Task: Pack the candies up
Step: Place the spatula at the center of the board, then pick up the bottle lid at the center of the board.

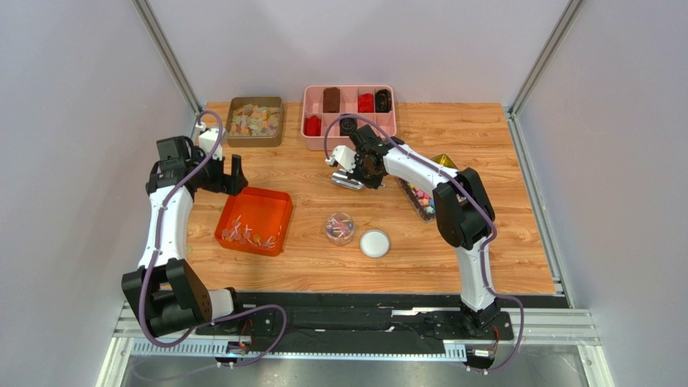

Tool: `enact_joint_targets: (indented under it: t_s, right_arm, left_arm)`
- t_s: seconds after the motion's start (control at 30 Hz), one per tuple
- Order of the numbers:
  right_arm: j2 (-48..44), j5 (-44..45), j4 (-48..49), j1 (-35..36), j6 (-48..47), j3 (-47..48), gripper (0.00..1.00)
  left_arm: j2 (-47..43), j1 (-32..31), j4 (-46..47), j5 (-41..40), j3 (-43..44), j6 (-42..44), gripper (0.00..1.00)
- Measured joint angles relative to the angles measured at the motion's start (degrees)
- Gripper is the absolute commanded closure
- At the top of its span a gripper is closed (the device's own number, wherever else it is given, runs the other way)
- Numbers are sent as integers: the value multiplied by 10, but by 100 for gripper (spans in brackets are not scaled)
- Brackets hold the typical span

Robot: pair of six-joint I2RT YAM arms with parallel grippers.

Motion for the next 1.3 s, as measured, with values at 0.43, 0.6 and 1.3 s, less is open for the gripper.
enact_joint_targets:
  t_s: [0.43, 0.6, 1.3]
  right_arm:
    - [14, -9, 10, -5, 0, 0, 73]
    - [14, -10, 10, -6, 1, 0, 59]
    - [-231, -17, -43, 7, 18, -162, 47]
  left_arm:
    - [-36, -33, -3, 108, -22, 43, 1]
    - [-36, -91, 0, 92, -31, 51, 1]
    - [-12, -227, 47, -76, -110, 75, 1]
